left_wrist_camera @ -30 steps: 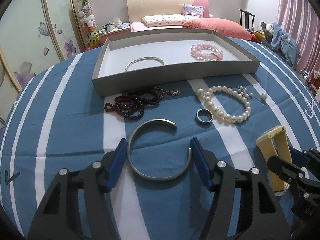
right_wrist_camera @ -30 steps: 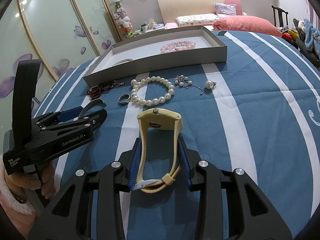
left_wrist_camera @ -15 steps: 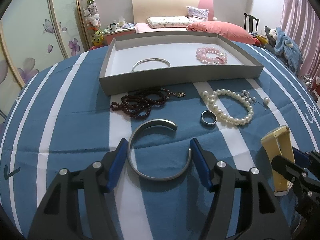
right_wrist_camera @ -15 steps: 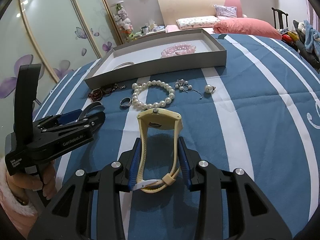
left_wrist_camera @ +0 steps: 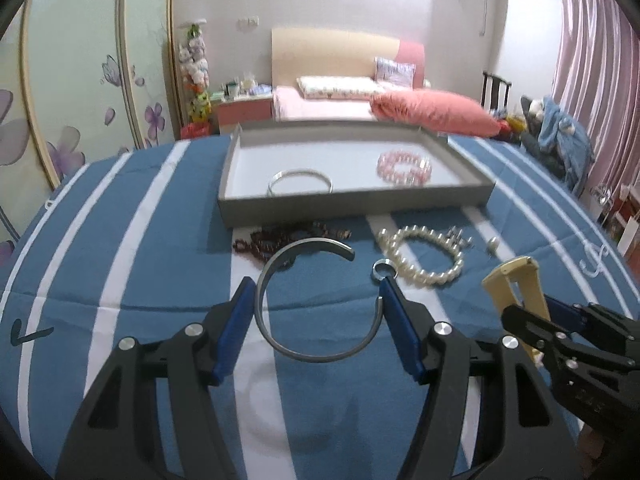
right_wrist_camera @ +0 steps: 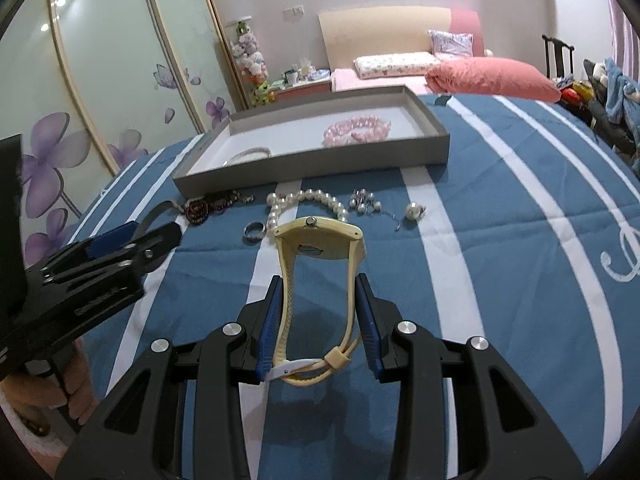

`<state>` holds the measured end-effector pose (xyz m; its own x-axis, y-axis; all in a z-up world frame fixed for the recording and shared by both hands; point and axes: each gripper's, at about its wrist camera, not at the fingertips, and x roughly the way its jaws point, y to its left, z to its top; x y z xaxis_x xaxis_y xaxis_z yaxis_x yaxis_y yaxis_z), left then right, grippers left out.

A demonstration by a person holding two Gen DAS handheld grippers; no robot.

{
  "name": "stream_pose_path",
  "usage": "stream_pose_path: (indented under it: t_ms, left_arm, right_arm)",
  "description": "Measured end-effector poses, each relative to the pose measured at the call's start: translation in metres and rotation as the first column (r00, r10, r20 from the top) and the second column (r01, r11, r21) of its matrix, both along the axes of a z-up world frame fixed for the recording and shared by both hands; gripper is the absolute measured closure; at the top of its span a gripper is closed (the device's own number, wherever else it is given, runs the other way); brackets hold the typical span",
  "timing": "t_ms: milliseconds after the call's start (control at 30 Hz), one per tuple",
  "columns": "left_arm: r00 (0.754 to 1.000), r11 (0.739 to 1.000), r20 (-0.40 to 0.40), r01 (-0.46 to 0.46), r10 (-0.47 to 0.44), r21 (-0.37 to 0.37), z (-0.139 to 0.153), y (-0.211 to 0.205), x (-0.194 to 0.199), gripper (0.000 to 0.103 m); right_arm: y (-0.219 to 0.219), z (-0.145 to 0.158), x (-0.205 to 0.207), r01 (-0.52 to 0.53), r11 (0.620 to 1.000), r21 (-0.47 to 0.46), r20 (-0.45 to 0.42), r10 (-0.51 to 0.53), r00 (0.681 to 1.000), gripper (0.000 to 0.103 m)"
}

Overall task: Organize jewelry
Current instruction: 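Grasp the open silver cuff bangle with the left gripper and lift, then place the cream watch in the tray with right gripper while left drops the cuff there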

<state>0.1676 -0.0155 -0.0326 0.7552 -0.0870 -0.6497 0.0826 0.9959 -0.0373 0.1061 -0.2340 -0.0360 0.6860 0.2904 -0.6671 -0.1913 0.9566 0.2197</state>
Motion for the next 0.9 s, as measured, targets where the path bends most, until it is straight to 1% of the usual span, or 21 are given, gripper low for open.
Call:
stream_pose_path:
  t_ms: [233,400,500,667,900]
  left_arm:
    - [0.994,1.0,0.108,-0.015,0.018,-0.023,0.021,0.0,-0.018,0.041]
    - [0.985,0.999,0.172,-0.025,0.032,-0.045,0.032,0.002,-0.028,0.041]
    - [0.978,0.998,0.203,-0.031,0.042,-0.057,0.037,0.003,-0.033,0.041]
    - [0.968,0.998,0.245,-0.041,0.052,-0.053,0.044,0.002,-0.038,0.041]
    - [0.954,0.997,0.291,-0.055,0.067,-0.051,0.052,0.002,-0.044,0.041]
  right_arm:
    - [-0.005,0.015,-0.001,0.008,1.0,-0.002,0.067,-0.007,0.998,0.066]
    - [-0.006,0.03,-0.004,0.016,1.0,-0.004,0.14,-0.016,0.99,0.066]
    - [-0.008,0.037,-0.005,0.024,1.0,-0.001,0.177,-0.024,0.984,0.066]
    - [-0.009,0.043,-0.003,0.032,0.999,-0.005,0.208,-0.03,0.978,0.066]
    - [-0.004,0.055,-0.005,0.041,0.999,-0.034,0.278,-0.03,0.96,0.066]
